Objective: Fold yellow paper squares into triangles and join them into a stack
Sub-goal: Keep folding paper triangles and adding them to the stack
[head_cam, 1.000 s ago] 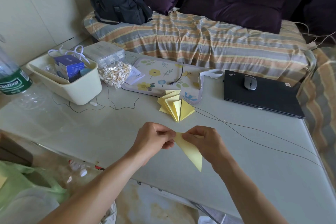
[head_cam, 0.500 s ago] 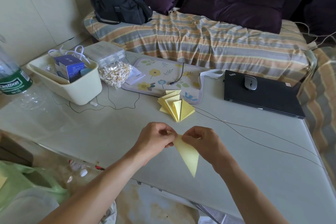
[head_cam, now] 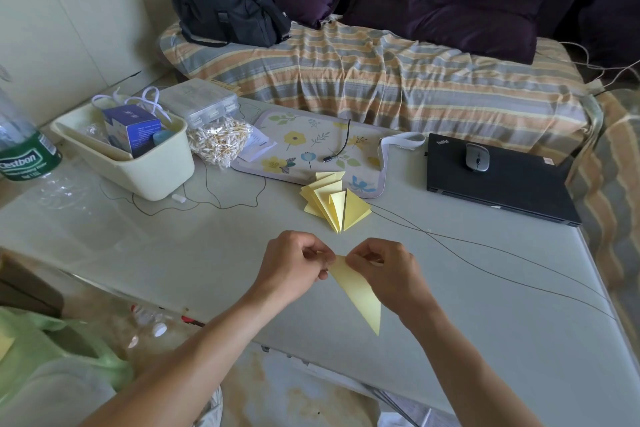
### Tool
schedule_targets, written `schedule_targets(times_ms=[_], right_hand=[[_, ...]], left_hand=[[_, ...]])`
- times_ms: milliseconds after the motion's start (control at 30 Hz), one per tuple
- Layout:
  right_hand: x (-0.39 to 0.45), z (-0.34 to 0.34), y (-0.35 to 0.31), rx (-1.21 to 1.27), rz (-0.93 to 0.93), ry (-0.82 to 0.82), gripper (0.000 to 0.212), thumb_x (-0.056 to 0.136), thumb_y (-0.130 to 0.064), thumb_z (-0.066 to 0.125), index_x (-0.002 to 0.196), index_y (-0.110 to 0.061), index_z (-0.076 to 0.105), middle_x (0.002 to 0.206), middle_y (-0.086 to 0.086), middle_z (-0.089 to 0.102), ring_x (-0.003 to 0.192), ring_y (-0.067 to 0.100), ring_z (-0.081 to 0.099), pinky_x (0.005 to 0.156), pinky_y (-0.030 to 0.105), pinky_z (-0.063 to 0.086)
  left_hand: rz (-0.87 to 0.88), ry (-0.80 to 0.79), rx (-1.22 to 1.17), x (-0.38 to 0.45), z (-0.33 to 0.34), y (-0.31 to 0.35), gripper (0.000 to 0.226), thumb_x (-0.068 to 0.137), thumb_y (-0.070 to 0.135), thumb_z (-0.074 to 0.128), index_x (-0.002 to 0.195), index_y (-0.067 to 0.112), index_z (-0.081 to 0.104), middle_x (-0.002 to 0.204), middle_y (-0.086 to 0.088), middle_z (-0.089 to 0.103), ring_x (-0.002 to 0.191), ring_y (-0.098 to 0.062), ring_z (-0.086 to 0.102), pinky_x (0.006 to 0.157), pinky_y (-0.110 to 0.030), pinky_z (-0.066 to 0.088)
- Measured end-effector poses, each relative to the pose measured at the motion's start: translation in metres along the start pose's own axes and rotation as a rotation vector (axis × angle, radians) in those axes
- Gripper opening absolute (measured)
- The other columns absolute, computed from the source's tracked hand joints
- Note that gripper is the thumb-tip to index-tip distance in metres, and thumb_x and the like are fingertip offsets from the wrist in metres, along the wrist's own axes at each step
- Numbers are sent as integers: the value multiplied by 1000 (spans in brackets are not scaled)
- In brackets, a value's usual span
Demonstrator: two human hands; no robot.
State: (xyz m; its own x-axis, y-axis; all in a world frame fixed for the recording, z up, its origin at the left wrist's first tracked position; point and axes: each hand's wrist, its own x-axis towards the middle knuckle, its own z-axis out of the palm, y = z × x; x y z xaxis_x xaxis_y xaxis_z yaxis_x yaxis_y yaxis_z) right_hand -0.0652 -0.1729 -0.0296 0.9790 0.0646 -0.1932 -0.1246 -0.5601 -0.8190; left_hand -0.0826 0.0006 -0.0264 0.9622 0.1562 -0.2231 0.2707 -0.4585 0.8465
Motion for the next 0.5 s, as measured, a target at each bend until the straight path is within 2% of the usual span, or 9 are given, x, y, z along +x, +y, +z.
schedule_targets(times_ms=[133, 267, 367, 433, 500], right_hand=[[1, 0, -2, -16, 7, 14, 10, 89, -25, 72, 80, -21, 74, 76, -9, 72, 71, 10, 64, 53, 10, 40], [4, -4, -1, -13, 20, 31, 10, 91, -24, 71, 83, -20, 75, 79, -9, 71, 68, 3, 59, 50, 9, 39], [7, -9, 2, 18, 42, 44, 11, 91, -23, 70, 81, -20, 74, 79, -5, 70, 67, 6, 58, 50, 11, 39], [7, -8, 3, 8, 41, 43, 13, 92, -22, 69, 80, -20, 73, 77, -5, 68, 67, 8, 56, 52, 16, 40], [7, -7, 4, -1, 39, 47, 13, 92, -22, 68, 80, -19, 73, 73, -7, 64, 65, 7, 54, 50, 14, 37]], left_hand=[[-15, 23, -28, 1, 2, 0, 12, 89, 12, 75, 80, 17, 78, 64, -2, 75, 61, -12, 73, 68, -26, 61], [-27, 57, -42, 3, 0, -1, 11, 91, 11, 73, 83, 16, 77, 66, -4, 75, 64, -15, 74, 71, -30, 63], [-29, 69, -74, 5, -2, -3, 7, 91, 13, 74, 85, 16, 77, 65, -3, 75, 67, -18, 75, 74, -33, 64], [-25, 67, -94, 4, -2, -3, 5, 91, 14, 75, 86, 15, 77, 65, -3, 75, 67, -18, 74, 73, -30, 63], [-34, 62, -142, 3, -2, -2, 3, 90, 13, 75, 88, 13, 77, 67, -5, 75, 67, -19, 75, 70, -25, 62]])
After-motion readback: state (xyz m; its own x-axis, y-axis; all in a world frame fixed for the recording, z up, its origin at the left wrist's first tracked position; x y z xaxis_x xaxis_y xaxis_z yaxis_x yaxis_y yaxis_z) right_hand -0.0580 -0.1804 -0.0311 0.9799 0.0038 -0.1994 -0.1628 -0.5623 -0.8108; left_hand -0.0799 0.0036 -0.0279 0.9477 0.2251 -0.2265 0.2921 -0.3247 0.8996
